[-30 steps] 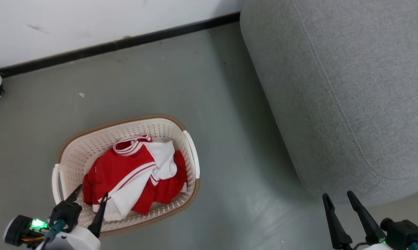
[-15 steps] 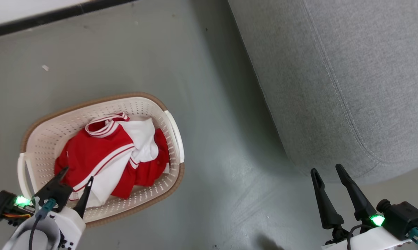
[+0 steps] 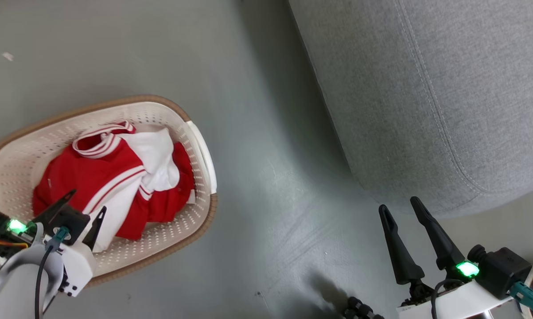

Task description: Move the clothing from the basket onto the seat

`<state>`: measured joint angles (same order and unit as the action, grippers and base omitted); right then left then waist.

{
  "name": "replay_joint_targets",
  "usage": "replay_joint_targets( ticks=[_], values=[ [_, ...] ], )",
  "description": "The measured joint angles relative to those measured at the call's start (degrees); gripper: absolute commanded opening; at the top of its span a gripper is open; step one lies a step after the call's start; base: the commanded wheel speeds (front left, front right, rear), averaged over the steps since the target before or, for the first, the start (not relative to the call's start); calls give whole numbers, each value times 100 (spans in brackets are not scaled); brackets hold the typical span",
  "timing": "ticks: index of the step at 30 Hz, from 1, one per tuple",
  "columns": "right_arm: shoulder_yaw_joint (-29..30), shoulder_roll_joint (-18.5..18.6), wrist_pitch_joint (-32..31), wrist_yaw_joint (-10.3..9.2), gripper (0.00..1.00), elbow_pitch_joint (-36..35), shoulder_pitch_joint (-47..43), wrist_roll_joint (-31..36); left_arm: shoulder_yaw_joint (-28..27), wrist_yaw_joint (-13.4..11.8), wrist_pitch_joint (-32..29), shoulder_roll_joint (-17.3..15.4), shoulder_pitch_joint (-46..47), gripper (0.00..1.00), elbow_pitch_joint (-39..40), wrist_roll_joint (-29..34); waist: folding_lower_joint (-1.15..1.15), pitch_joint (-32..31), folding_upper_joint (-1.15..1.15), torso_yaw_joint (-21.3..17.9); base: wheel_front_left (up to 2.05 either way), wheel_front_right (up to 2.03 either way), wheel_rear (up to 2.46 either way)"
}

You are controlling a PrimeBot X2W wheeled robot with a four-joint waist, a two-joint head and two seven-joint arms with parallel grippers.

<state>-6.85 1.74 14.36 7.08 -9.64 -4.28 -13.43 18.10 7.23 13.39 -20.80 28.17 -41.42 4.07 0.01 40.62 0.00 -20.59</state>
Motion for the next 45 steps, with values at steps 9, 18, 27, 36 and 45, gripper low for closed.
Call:
replay_joint_targets(
  ticks=[9,18,27,36,45],
  values=[
    [-136,-1,0,0,100,-132,19,-115,333,5,-198,-146,416,100,-301,166,0,355,0,-204,0,0,0],
    [-330,-4,0,0,100,-275,203,-125,659,5,-511,-230,700,100,-678,153,0,673,0,-393,0,0,0],
    [-396,-5,0,0,100,-435,244,-166,769,5,-861,-357,1152,100,-989,231,0,935,0,-522,0,0,0],
    [-460,-5,1,0,100,-525,247,-209,762,4,-1237,-387,1496,100,-1291,336,0,1091,0,-598,0,0,0],
    [-460,-7,1,0,100,-558,247,-253,722,-54,-1438,-339,1623,0,-1560,352,0,1158,0,-655,0,0,0]
  ],
)
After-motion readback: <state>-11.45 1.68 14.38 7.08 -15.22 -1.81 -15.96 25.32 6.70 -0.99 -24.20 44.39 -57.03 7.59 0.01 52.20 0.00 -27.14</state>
